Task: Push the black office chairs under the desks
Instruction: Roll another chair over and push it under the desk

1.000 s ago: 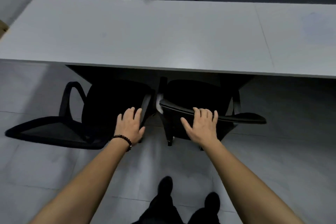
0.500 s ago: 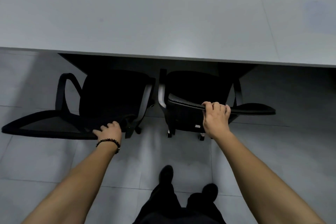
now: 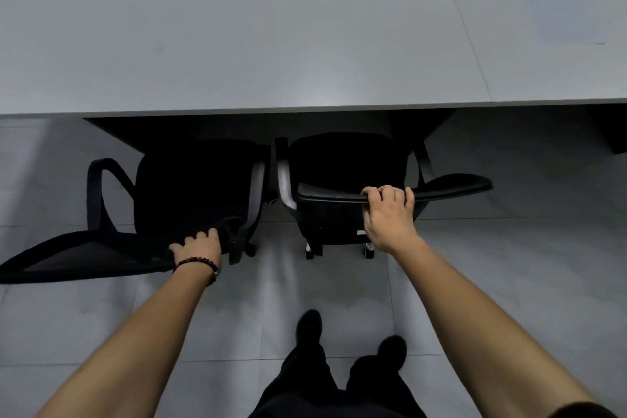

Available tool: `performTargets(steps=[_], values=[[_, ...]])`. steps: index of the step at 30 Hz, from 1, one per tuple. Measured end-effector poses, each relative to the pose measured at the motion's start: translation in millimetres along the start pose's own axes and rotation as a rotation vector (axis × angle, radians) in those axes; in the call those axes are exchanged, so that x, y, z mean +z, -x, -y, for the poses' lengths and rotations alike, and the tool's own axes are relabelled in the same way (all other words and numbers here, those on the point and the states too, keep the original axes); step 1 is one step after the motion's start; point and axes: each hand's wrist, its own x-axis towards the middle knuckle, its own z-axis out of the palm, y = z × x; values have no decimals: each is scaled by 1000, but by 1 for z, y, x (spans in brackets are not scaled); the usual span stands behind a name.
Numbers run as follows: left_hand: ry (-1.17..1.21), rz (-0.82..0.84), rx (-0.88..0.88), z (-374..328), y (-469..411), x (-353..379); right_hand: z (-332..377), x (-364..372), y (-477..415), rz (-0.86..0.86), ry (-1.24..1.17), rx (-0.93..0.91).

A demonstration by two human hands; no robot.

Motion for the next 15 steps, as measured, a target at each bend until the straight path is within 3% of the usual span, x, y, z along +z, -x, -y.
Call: performTargets(steps=[4,7,10,12,15], values=[[466,-188,207,-44,1,-37,-17,-14,-1,-8,-219,-34],[744,-290,424,-98,8,-67,-49,-24,-4,-55,-206,159],[674,-252,578,-142,20,-76,-83,-29,0,87,-79,262],[511,-221,576,-159,27,-70,-91,-27,3,105,-56,224],[440,-301,533,-164,37,-62,-90,-26,7,90,-57,199]])
